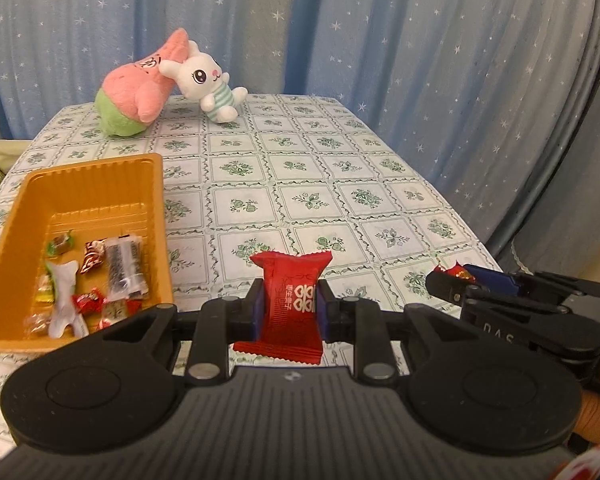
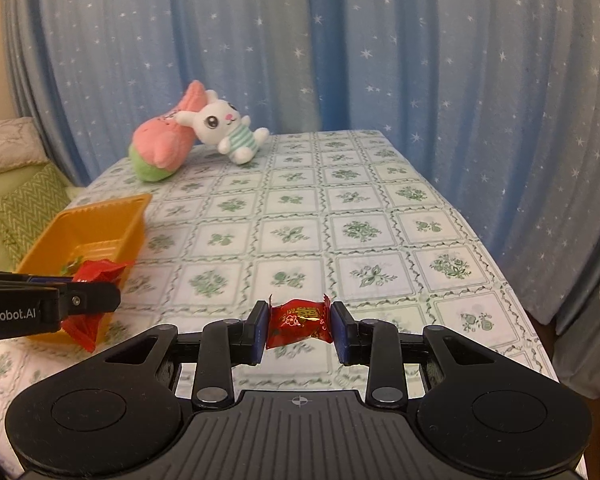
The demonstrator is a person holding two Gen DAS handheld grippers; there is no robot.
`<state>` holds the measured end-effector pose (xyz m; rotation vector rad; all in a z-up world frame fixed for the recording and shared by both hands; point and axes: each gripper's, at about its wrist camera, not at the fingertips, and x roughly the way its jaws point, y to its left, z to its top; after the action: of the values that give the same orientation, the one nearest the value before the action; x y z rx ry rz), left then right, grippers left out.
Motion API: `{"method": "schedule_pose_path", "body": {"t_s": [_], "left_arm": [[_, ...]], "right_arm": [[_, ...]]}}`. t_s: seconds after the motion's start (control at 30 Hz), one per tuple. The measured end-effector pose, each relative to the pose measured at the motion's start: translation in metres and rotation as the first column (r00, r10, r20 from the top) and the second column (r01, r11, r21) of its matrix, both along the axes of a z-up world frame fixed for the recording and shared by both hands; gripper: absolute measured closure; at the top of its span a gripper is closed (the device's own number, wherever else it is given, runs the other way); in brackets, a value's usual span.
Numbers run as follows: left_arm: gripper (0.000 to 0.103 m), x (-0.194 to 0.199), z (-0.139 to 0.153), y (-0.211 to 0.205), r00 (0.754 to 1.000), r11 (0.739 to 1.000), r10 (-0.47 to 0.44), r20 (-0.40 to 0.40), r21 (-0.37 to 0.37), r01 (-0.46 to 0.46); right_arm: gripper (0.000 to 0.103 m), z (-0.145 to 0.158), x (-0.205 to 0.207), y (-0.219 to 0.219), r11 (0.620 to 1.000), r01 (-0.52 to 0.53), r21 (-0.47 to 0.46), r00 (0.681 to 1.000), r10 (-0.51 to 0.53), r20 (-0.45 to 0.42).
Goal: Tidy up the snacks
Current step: 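Carry both held red candies over the orange tray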
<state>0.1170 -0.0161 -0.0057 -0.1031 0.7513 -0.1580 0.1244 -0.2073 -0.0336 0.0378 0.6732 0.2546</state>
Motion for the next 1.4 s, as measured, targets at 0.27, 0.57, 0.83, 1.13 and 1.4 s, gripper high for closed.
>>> {"method": "schedule_pose_path", "body": {"t_s": [0.27, 0.57, 0.83, 1.13, 1.4], "left_arm": [[0.080, -0.028, 0.012, 0.012, 0.999, 1.000, 0.027, 0.016, -0.010, -0.027], [0.080, -0.046, 0.019, 0.028, 0.998, 0.998, 0.059, 0.028, -0.010, -0.059], [0.080, -0.058, 0.021, 0.046, 0.995, 0.996, 0.094, 0.028, -0.003, -0.094], [0.080, -0.065, 0.023, 0.066, 0.991, 0.991, 0.132, 0.031, -0.007, -0.132], [0.080, -0.068, 0.024, 0.081, 0.987, 0.987, 0.158, 0.032, -0.010, -0.158]], "right_arm": [[0.069, 0.011, -0.025, 0.014, 0.999, -0.040, -0.003, 0.999, 0.040, 0.018], [0.069, 0.021, -0.038, 0.031, 0.997, -0.081, -0.001, 0.996, 0.081, 0.034], [0.069, 0.027, -0.041, 0.047, 0.993, -0.121, 0.001, 0.992, 0.120, 0.048], [0.069, 0.029, -0.044, 0.069, 0.986, -0.168, -0.002, 0.985, 0.168, 0.050], [0.069, 0.030, -0.042, 0.090, 0.978, -0.207, -0.004, 0.977, 0.207, 0.055]]}}
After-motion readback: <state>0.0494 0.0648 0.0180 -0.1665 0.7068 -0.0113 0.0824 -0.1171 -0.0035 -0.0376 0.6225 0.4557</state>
